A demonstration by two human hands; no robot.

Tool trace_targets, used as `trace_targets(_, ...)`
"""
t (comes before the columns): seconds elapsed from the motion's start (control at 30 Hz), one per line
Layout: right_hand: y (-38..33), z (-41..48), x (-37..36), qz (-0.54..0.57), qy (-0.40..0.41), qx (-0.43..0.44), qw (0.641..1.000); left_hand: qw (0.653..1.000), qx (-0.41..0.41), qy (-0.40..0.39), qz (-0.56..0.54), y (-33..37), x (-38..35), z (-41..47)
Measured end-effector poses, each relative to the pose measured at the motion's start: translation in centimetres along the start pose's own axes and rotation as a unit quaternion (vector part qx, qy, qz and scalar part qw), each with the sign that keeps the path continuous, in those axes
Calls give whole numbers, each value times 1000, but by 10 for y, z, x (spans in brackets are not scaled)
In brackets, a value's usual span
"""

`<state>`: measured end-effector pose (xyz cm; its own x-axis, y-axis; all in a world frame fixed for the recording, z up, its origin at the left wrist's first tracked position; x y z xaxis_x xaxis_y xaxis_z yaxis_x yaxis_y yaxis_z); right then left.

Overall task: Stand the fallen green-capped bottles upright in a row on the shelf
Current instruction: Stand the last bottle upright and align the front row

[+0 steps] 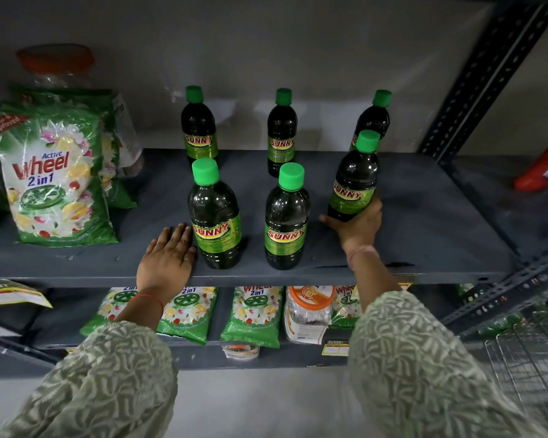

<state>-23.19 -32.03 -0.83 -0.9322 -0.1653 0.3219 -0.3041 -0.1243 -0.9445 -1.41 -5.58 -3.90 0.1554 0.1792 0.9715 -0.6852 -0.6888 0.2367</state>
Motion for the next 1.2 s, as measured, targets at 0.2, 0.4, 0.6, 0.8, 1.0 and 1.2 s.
trace_targets(0.2, 0, -9, 9, 1, -55, 6, 998, 1000, -5, -2, 12, -2, 1, -1)
trace_targets(0.4, 2, -12, 18, -25, -159, 9, 987, 1000, -1, -6, 20, -5, 4, 6)
trace_targets(0.6, 13, -38, 42, -19, -191, 17, 981, 1000, -9, -15, 14, -3, 1, 4)
trace_targets(0.8, 20, -45, 51, -20, -222, 21, 975, 999, -28, -34, 31, -8, -2, 5)
trace_targets(1.0, 18, -50, 54, -23, -241, 27, 970, 968, 30, 160, -192, 18, 15, -56)
trace_targets(1.2, 14, -68, 49, -13, -123, 95, 988, 949, -56, 52, -306, 131, -3, -109)
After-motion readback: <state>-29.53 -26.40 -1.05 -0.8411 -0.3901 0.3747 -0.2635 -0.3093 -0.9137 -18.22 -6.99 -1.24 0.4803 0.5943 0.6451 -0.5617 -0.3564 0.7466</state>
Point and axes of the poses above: each hand's wrist, its own z-axis towards the middle knuckle, its own x-axis out of the back of the hand, y = z × x, the point moved 3 cm from there along z, towards the middle knuckle, and after that the axes turned 2 degrees about z, right-handed, at the moved point
